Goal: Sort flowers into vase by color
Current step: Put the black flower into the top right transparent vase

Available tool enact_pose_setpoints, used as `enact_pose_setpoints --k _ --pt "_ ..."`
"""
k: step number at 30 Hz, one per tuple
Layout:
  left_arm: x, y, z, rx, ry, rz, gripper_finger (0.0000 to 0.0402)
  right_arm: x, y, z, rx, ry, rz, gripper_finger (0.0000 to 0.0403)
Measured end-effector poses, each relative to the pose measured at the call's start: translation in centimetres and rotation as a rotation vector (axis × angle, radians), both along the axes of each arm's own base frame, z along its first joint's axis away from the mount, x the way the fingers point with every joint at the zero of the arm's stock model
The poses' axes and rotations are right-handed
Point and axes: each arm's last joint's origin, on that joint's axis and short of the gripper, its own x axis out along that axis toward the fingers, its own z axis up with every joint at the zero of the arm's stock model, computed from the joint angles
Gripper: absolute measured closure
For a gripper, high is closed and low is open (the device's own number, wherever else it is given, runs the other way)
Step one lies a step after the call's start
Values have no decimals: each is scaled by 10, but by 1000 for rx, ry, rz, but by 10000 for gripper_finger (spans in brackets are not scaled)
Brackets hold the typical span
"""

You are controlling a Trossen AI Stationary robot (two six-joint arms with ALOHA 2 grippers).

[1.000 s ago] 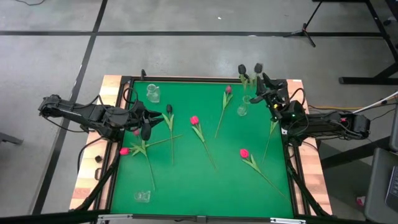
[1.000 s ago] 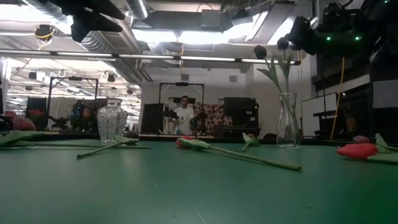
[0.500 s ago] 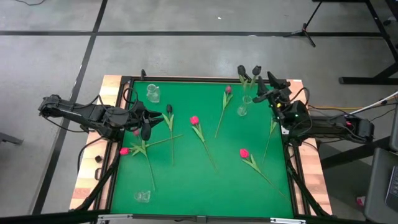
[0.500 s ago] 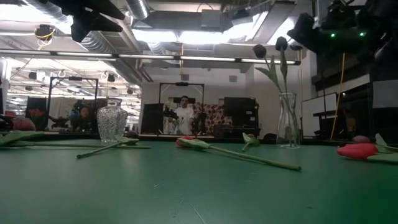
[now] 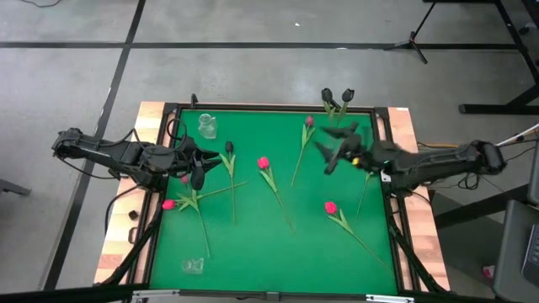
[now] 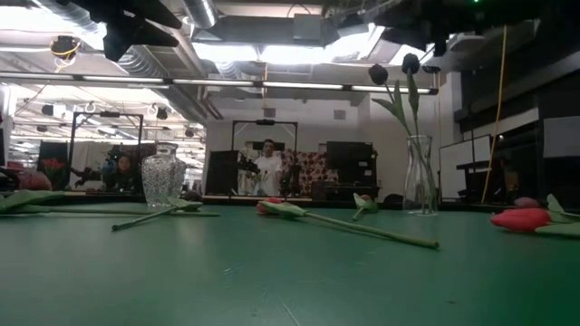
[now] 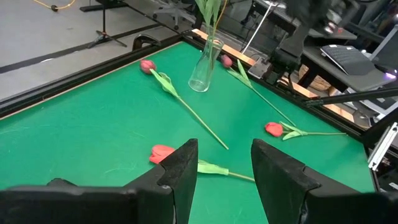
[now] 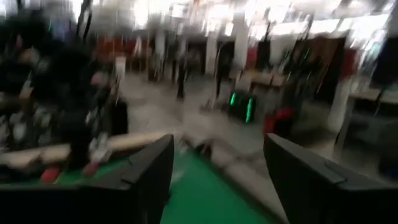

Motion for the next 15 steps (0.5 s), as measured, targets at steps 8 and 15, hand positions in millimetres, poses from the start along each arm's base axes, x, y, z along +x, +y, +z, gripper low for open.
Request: enact_pose_setpoints --k 8,15 --pt "0 0 0 0 1 0 256 73 44 -13 50 132 -104 155" --pt "0 0 0 -4 1 -7 256 133 64 -31 175 101 -189 155"
